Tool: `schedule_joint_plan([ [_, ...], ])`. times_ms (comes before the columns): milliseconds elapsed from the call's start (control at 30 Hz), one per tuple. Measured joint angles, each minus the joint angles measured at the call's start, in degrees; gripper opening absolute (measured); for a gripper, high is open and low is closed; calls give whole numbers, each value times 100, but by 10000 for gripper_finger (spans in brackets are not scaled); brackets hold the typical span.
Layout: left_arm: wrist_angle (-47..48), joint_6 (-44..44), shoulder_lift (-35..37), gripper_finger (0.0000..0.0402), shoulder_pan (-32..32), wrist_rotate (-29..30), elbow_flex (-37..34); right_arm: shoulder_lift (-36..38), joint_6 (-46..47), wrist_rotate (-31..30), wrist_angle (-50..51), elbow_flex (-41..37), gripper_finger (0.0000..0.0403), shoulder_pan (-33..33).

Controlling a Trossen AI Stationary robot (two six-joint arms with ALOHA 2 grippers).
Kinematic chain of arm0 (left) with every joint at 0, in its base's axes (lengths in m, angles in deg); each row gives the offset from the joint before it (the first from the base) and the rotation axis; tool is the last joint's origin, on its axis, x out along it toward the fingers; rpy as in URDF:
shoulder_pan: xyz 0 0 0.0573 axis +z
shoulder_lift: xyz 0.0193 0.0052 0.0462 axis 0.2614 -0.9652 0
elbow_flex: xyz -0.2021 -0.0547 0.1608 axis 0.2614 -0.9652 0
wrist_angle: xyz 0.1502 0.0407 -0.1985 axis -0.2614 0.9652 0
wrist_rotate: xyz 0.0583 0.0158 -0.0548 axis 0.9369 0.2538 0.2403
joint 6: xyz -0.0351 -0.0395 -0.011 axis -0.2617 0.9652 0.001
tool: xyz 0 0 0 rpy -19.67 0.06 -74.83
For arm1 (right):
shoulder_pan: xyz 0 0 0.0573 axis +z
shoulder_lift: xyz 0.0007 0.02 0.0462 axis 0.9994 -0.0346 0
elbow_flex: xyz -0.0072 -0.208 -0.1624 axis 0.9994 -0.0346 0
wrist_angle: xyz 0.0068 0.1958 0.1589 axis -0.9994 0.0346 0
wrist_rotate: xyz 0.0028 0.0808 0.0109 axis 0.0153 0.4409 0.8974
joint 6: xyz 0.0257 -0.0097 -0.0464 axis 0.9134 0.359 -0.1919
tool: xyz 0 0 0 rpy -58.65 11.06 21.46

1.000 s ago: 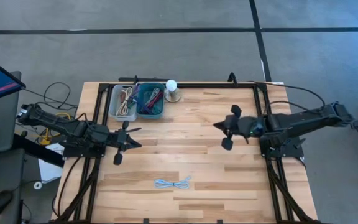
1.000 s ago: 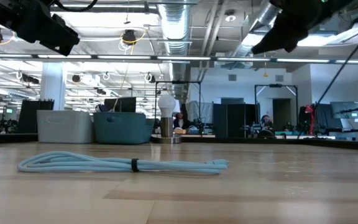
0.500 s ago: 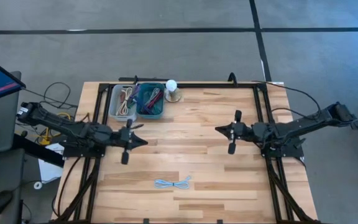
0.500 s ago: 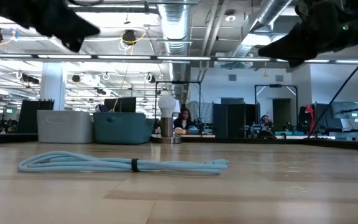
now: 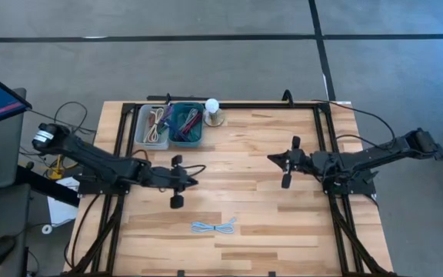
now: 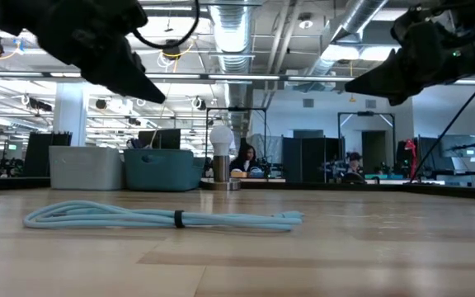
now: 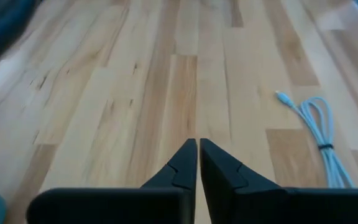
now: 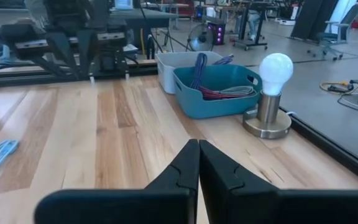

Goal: Pick & Place USB Port
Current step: Put the light blue charger cable into the gray bin

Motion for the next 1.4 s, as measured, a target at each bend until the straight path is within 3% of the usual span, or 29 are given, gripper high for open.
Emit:
schedule_joint_plan([
  [367,0,-62,-292,109,357,-167,162,-2,13,0,2,0,3,-52],
  [567,3,-48,-292,137,635,-5,162,-2,13,0,2,0,3,-52],
  [767,0,548,-289,144,719,-1210,162,-2,13,0,4,2,3,-50],
  [1133,-300,1501,-662,144,570,-1201,167,-4,-138,0,39,2,3,-48],
  [1400,-75,678,-1902,144,305,-1237,1198,-4,-138,1,53,2,3,-48],
])
